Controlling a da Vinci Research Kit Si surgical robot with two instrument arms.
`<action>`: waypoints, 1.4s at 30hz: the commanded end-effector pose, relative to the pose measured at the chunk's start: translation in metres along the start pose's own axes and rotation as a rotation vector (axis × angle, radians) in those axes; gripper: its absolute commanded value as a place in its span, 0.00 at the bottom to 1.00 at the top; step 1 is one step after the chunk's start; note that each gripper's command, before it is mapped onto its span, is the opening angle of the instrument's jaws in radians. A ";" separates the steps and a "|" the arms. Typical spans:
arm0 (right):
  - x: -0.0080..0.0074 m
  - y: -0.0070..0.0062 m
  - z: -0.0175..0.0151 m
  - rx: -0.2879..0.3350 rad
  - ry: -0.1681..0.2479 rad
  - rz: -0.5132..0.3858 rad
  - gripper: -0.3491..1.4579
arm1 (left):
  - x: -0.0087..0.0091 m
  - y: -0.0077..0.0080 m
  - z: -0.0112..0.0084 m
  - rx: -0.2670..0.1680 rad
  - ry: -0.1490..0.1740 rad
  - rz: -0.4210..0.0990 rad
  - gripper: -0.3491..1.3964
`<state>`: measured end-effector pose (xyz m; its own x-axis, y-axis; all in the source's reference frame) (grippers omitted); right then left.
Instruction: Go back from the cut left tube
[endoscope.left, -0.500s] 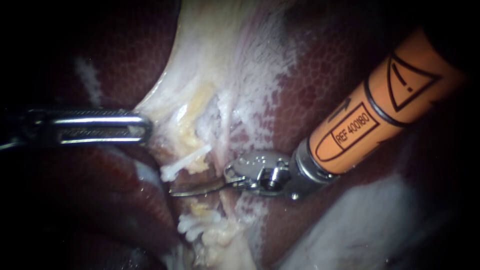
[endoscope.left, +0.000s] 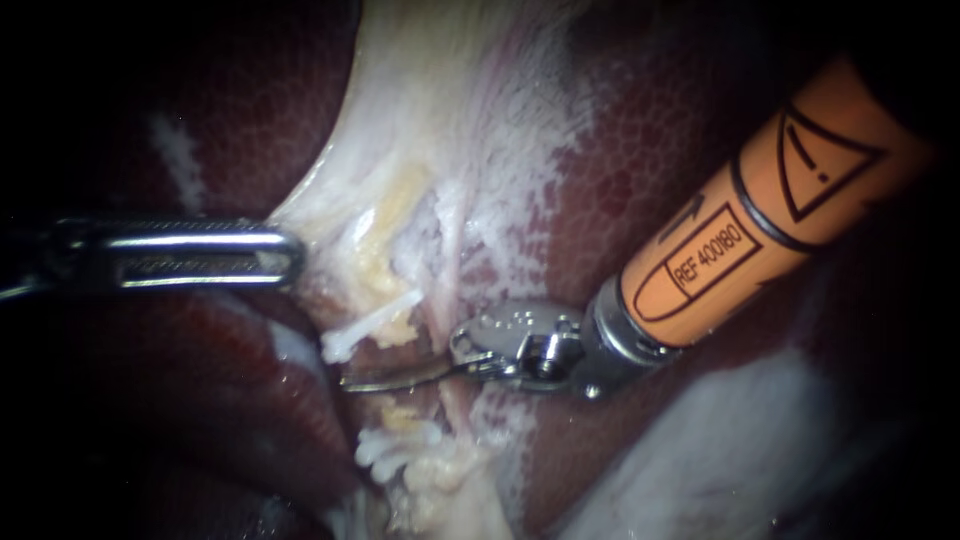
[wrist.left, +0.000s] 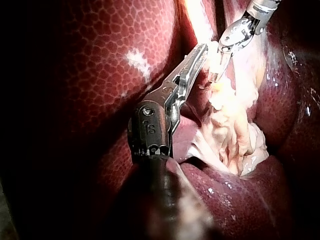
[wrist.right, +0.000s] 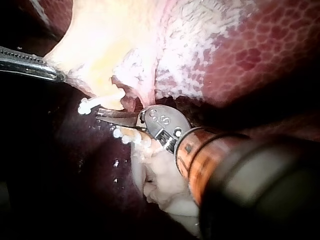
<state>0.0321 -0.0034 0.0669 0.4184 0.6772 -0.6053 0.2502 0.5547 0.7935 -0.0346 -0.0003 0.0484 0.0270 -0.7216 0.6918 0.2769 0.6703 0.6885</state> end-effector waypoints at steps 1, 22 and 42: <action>0.0000 0.0000 0.0001 -0.007 0.006 -0.001 0.23 | 0.0000 0.0000 0.0000 0.000 0.000 0.000 0.00; 0.0000 0.0000 -0.0001 -0.003 0.018 0.000 0.55 | 0.0001 0.0000 0.0000 -0.001 0.000 0.001 0.00; 0.0006 -0.0025 -0.0101 -0.070 0.046 -0.046 0.50 | 0.0002 0.0002 -0.0001 0.001 0.000 0.001 0.00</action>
<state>0.0224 0.0008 0.0638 0.3642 0.6682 -0.6488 0.2008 0.6239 0.7553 -0.0344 -0.0004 0.0486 0.0274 -0.7209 0.6925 0.2758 0.6713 0.6879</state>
